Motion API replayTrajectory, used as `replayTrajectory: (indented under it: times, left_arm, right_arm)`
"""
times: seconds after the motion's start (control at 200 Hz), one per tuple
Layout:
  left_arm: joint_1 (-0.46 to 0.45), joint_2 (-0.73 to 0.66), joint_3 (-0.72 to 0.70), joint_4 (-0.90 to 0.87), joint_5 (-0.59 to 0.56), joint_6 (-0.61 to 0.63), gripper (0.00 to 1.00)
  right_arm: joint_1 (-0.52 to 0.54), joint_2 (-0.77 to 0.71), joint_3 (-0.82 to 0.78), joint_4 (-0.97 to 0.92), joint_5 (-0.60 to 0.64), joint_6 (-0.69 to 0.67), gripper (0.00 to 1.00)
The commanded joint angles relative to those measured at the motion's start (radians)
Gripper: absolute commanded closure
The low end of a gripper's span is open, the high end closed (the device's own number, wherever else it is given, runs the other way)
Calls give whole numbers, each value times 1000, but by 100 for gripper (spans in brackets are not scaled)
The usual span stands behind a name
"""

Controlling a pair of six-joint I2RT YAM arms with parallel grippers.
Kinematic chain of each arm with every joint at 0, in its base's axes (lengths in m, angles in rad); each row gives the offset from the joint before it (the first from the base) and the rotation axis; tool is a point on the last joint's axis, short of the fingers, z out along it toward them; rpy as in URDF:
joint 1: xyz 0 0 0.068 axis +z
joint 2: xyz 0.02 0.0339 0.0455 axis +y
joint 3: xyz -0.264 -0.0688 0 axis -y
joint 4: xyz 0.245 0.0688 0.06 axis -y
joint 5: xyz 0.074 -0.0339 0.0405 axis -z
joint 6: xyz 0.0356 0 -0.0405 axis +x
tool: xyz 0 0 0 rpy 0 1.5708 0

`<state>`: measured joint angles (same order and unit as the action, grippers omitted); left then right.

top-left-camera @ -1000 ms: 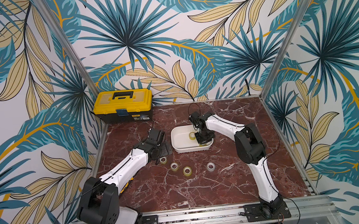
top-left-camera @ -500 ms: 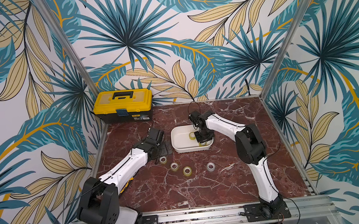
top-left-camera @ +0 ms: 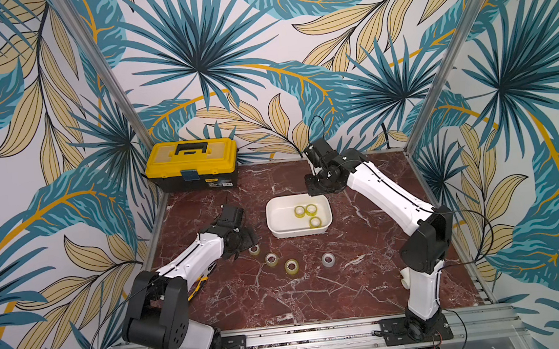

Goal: Put the transparent tape into the storage box
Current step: Place the tape in the storage box, then pick up the tape at the center of the board.

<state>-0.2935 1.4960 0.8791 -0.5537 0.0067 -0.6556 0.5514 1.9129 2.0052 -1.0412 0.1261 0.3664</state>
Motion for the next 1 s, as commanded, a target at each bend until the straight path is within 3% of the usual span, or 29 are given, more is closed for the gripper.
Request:
replayTrajectory:
  times: [0.0,0.155,0.881,0.997]
  left_arm:
    - [1,39,-8,46,29,3,14]
    - [1,46,-23,37,14,-1,20]
    - [1,100,-58,106,-18,-10,24]
    - [1,116,-51,103,-19,-9,41]
  right_arm:
    - [8,-6,-21,-50,-3,19,65]
    - [7,-18,-46,-51,3,29,65]
    - [17,-26,-72,-51,2,34,65]
    - [18,-27,-73,-51,6,35,65]
